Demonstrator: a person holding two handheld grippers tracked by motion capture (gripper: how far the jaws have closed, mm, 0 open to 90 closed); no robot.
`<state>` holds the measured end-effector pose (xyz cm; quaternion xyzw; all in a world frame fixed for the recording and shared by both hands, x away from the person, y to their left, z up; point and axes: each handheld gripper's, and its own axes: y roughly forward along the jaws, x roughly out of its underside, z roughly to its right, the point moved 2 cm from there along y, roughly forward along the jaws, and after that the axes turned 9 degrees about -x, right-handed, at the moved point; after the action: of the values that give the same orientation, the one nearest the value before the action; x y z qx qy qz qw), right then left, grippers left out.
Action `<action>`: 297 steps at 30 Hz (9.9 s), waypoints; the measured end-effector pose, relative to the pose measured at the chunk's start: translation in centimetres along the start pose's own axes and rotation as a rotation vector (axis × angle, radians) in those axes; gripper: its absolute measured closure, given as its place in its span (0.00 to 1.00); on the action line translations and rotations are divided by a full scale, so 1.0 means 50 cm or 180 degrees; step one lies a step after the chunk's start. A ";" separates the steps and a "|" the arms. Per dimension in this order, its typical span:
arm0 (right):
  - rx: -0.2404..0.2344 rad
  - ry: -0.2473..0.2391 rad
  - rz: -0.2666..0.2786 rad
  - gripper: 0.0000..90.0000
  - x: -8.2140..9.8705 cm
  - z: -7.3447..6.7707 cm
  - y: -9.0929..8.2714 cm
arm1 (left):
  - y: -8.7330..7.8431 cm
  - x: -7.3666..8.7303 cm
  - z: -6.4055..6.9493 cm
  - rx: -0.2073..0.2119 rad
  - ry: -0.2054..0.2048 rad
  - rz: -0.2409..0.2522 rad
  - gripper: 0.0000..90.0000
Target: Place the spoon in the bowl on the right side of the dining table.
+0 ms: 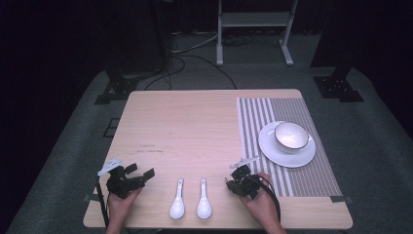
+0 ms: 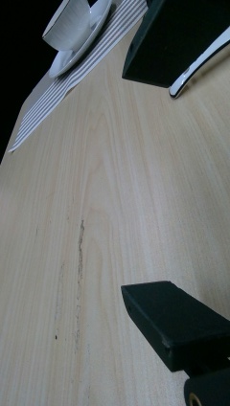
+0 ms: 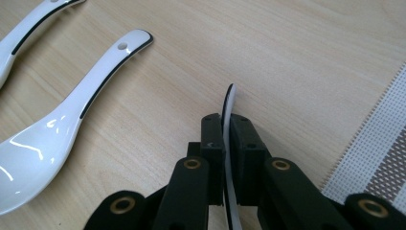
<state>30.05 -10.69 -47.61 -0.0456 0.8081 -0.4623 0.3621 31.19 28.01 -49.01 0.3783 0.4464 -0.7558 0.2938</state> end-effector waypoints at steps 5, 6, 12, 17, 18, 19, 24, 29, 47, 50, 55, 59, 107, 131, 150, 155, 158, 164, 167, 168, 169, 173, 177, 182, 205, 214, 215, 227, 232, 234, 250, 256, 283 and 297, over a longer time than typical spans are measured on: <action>-0.0260 0.0152 0.0142 0.94 -0.003 0.015 -0.017 | 0.000 0.000 0.000 0.0002 0.0001 -0.0004 0.01; -0.0315 0.0189 0.0182 0.94 -0.005 0.019 -0.023 | 0.000 0.000 0.000 0.0003 -0.0001 -0.0002 0.01; -0.0639 0.0419 0.0511 0.94 -0.006 0.049 -0.065 | 0.000 0.000 0.000 -0.0002 0.0001 -0.0001 0.01; -0.0751 0.0545 0.0784 0.94 -0.004 0.070 -0.106 | 0.000 0.000 0.000 -0.0002 0.0000 -0.0003 0.01; -0.0762 0.0567 0.0833 0.94 -0.004 0.075 -0.114 | 0.000 0.000 0.000 -0.0003 -0.0001 -0.0002 0.01; -0.0770 0.0586 0.0869 0.94 -0.004 0.078 -0.119 | 0.000 0.000 0.000 -0.0004 0.0000 -0.0002 0.01; -0.0814 0.0678 0.1061 0.94 -0.001 0.098 -0.150 | 0.000 0.000 0.000 -0.0004 0.0002 -0.0001 0.01; -0.0828 0.0797 0.1216 0.94 0.000 0.121 -0.176 | 0.000 0.000 0.000 -0.0004 -0.0001 -0.0002 0.01; -0.0624 0.1162 0.1726 0.94 -0.054 0.237 -0.295 | 0.000 0.000 0.000 -0.0006 -0.0003 -0.0002 0.01; -0.0535 0.1257 0.1839 0.94 -0.066 0.264 -0.317 | 0.000 0.000 -0.001 -0.0004 0.0002 -0.0005 0.01; -0.0413 0.1448 0.2022 0.94 -0.079 0.308 -0.346 | 0.000 0.000 -0.001 -0.0007 0.0005 -0.0007 0.01; -0.0354 0.1577 0.2112 0.94 -0.083 0.331 -0.356 | 0.000 0.000 -0.001 -0.0005 0.0004 -0.0005 0.01; 0.0158 0.2321 0.2503 0.94 -0.020 0.469 -0.335 | 0.000 0.000 -0.001 -0.0005 0.0000 0.0000 0.01; 0.0149 0.2335 0.2369 0.83 0.017 0.491 -0.309 | 0.000 0.000 -0.001 -0.0008 0.0002 0.0000 0.01; 0.0168 0.2370 0.2315 0.72 0.045 0.503 -0.299 | 0.000 0.000 -0.001 -0.0011 0.0002 -0.0002 0.01; 0.0119 0.2365 0.2350 0.70 0.048 0.502 -0.300 | 0.000 0.000 -0.001 -0.0013 0.0004 -0.0003 0.01; 0.0079 0.2339 0.2381 0.69 0.048 0.498 -0.304 | 0.000 0.000 -0.001 -0.0012 0.0002 -0.0004 0.01; -0.0002 0.2268 0.2423 0.65 0.050 0.490 -0.312 | 0.000 0.000 -0.001 -0.0013 -0.0003 -0.0005 0.01; -0.0027 0.2215 0.2450 0.64 0.054 0.486 -0.317 | 0.000 0.000 -0.001 -0.0017 -0.0001 -0.0007 0.01; -0.0033 0.2199 0.2464 0.63 0.055 0.483 -0.320 | 0.000 0.000 -0.001 -0.0018 -0.0003 -0.0007 0.01; -0.0043 0.2187 0.2474 0.63 0.057 0.482 -0.322 | 0.000 0.000 -0.001 -0.0019 -0.0004 -0.0006 0.01; -0.0083 0.2152 0.2530 0.61 0.066 0.477 -0.329 | 0.001 0.000 -0.001 -0.0022 -0.0020 -0.0004 0.01; -0.0123 0.2131 0.2554 0.60 0.074 0.472 -0.334 | 0.001 0.000 -0.001 -0.0023 -0.0032 -0.0001 0.01; -0.0186 0.2092 0.2584 0.58 0.079 0.466 -0.336 | 0.001 0.000 -0.001 -0.0030 -0.0029 0.0003 0.01; -0.0392 0.1913 0.2572 0.47 0.102 0.432 -0.337 | 0.001 0.000 0.000 -0.0030 -0.0005 -0.0011 0.01; -0.0508 0.1876 0.2551 0.46 0.111 0.412 -0.326 | 0.001 0.000 0.001 -0.0033 -0.0007 -0.0009 0.01; -0.0510 0.1862 0.2544 0.46 0.111 0.410 -0.326 | 0.001 0.000 0.001 -0.0034 -0.0004 -0.0011 0.01; -0.0553 0.1795 0.2484 0.45 0.114 0.394 -0.318 | 0.001 0.000 0.002 -0.0031 -0.0007 -0.0006 0.01; -0.0560 0.1760 0.2457 0.45 0.117 0.386 -0.311 | 0.001 0.000 0.002 -0.0032 -0.0006 -0.0005 0.01; -0.0572 0.1754 0.2457 0.45 0.117 0.382 -0.310 | 0.001 0.000 0.002 -0.0030 -0.0006 -0.0006 0.01; -0.0698 0.1695 0.2408 0.45 0.128 0.352 -0.290 | 0.001 0.000 0.002 -0.0028 -0.0006 -0.0004 0.01; -0.0747 0.1682 0.2377 0.45 0.138 0.340 -0.277 | 0.001 0.000 0.002 -0.0029 -0.0006 -0.0005 0.01; -0.0901 0.1680 0.2321 0.45 0.185 0.305 -0.241 | 0.000 0.001 0.003 -0.0029 -0.0005 -0.0005 0.01; -0.0974 0.1604 0.2323 0.45 0.211 0.272 -0.240 | 0.001 0.000 0.003 -0.0030 -0.0002 -0.0006 0.01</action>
<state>27.75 -31.53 -48.20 0.3024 0.8929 -0.1770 0.2827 31.16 27.88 -49.01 0.3763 0.4501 -0.7542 0.2950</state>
